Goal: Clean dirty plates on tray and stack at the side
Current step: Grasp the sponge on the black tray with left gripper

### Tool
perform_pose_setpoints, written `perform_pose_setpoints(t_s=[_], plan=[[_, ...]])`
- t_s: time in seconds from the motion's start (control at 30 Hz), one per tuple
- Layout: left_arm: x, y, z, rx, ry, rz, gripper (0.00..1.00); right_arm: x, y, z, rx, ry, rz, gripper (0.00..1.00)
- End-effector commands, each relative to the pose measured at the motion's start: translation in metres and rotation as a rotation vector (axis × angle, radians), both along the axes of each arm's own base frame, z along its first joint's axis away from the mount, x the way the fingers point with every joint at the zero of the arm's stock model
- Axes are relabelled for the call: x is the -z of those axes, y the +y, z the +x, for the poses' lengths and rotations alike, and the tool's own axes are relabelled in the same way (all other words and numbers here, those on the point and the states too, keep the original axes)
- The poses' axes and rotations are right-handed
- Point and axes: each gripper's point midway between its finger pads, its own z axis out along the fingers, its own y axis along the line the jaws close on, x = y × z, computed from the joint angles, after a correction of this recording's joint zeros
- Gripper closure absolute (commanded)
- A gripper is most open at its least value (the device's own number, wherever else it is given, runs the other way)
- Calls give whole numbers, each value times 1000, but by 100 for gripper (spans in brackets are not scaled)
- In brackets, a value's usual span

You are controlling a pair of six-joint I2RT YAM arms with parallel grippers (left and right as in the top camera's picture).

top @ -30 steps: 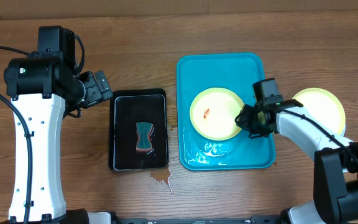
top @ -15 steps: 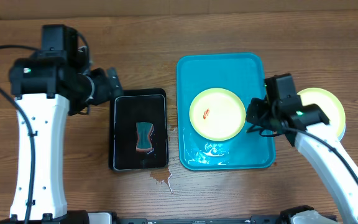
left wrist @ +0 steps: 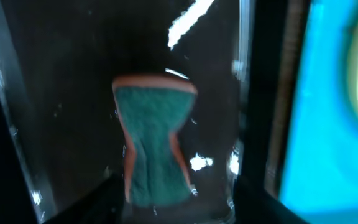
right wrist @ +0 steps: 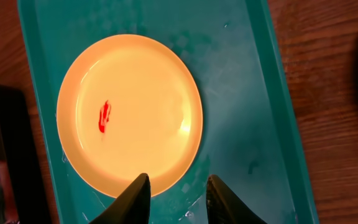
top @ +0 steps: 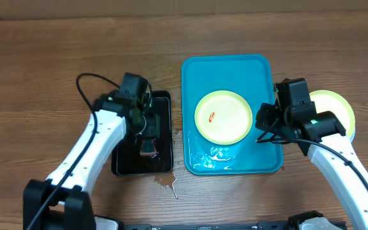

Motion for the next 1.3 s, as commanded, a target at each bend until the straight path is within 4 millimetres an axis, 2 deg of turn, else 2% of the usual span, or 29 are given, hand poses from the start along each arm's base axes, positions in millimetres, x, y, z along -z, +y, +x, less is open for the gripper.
perform_pose_setpoints(t_s=[0.0,0.1,0.13,0.17,0.2,0.23,0.3,0.37,0.57,0.67,0.77,0.93,1.17,1.27], plan=[[33,8,-7,-43,32,43,47,-6,1,3,-7,-16,7,68],[57,8,-10,-42,66,46,54,-6,1,3,-7,-15,7,68],[64,7,-12,-40,84,46,59,-5,1,3,-7,-15,7,68],[67,7,-13,-40,95,47,66,-5,1,3,-7,-14,7,68],[71,7,-14,-38,107,44,84,-5,1,3,-7,-14,7,68],[73,7,-14,-39,116,46,96,-5,1,2,-7,-13,6,68],[74,5,-14,-38,121,38,96,-5,1,2,-7,-9,5,69],[65,4,-11,-37,130,39,96,-4,1,0,-7,-4,4,69],[26,2,5,-30,131,53,96,-4,0,0,-6,-2,2,69],[1,6,20,-35,97,86,96,-3,-10,2,21,-10,-49,69],[-10,11,27,-41,72,121,96,-1,-26,5,68,-22,-133,69],[1,23,25,-48,71,184,96,19,-30,1,76,37,-166,68],[46,25,7,-49,80,169,96,60,-13,-2,28,182,-109,66],[54,23,-2,-45,103,151,96,74,-12,0,26,213,-114,66]])
